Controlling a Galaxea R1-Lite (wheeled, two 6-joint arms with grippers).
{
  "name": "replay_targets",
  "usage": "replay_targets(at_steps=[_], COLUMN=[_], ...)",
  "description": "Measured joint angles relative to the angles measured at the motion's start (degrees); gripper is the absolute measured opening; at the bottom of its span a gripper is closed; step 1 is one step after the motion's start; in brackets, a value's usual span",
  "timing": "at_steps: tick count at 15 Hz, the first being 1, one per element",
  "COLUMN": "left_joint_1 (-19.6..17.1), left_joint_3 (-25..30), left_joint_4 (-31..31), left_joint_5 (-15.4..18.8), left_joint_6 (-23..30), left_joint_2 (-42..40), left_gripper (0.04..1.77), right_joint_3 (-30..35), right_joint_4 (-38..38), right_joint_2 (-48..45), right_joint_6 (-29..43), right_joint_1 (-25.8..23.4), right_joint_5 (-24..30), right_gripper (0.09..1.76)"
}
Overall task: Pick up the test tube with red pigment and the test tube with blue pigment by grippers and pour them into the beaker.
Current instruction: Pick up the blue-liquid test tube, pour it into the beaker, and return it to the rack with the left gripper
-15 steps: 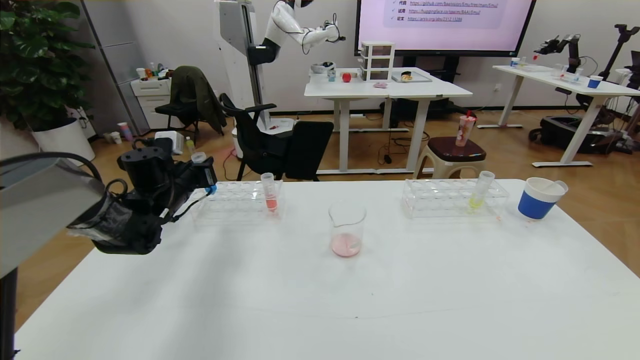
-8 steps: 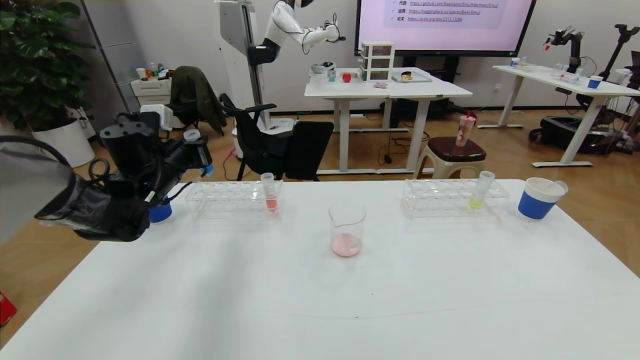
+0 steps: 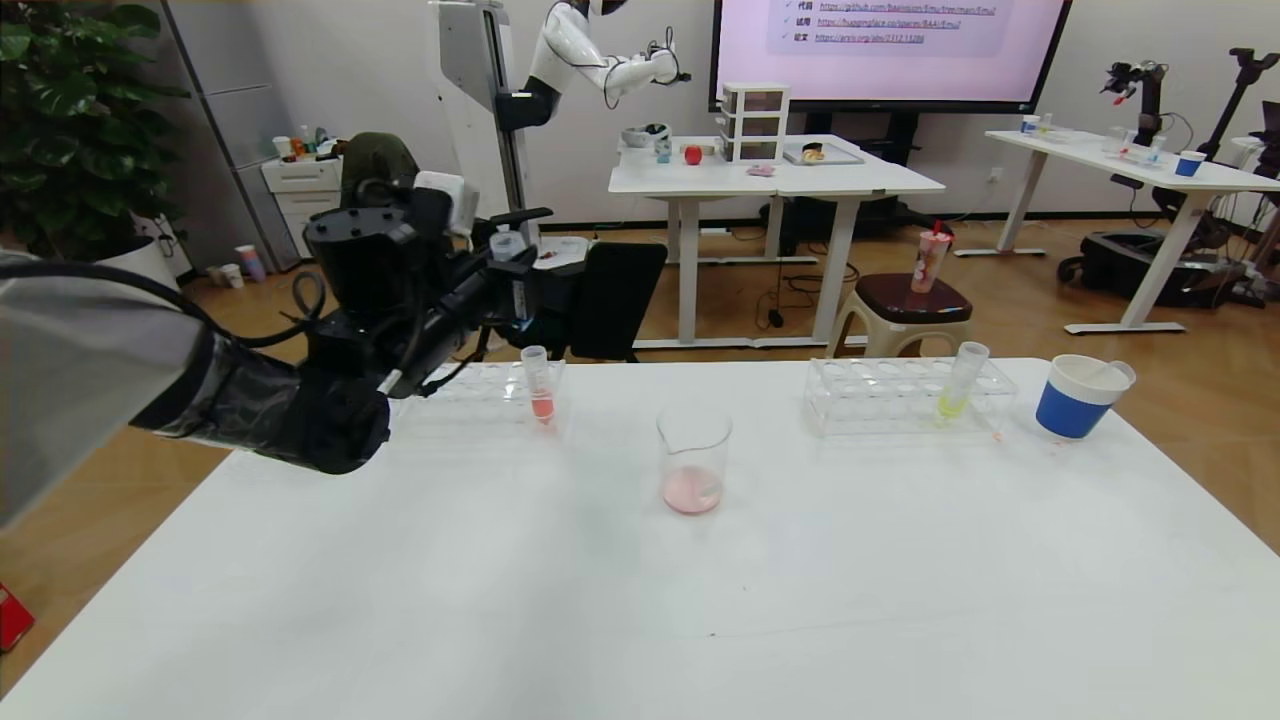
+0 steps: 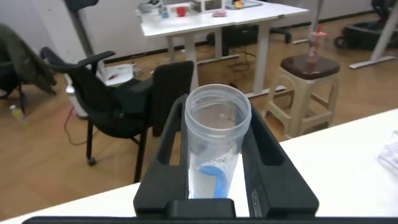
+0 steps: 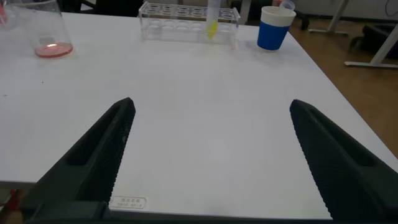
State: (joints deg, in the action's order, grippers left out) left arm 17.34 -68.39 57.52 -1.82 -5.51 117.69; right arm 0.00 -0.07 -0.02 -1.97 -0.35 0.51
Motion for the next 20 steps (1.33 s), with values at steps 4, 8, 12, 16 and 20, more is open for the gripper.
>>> replay_targets(at_steps=[4, 8, 12, 16, 20], left_joint_1=[8.8, 14.3, 15.8, 15.4, 14.1], left_joint_3=[-2.9, -3.2, -3.0, -3.7, -6.3], left_joint_4=[-0.4, 0.5, 11.9, 14.2, 17.0], left_joint_5=[0.1, 0.6, 6.6, 14.3, 23.1], left_joint_6=[-7.5, -11.6, -21.4, -30.7, -39.9], left_joint_2=[1.0, 3.1, 6.4, 9.7, 12.6], left_gripper=[0.5, 0.5, 0.5, 0.5, 0.5], right_joint_3=[0.0, 0.0, 0.0, 0.0, 0.0], right_joint_4=[0.0, 0.0, 0.0, 0.0, 0.0], right_joint_2=[0.0, 0.0, 0.0, 0.0, 0.0], right_joint_6=[0.0, 0.0, 0.0, 0.0, 0.0], right_joint_1=[0.0, 0.0, 0.0, 0.0, 0.0], right_joint_5=[0.0, 0.0, 0.0, 0.0, 0.0], right_gripper=[1.74, 1.74, 1.74, 1.74, 1.74])
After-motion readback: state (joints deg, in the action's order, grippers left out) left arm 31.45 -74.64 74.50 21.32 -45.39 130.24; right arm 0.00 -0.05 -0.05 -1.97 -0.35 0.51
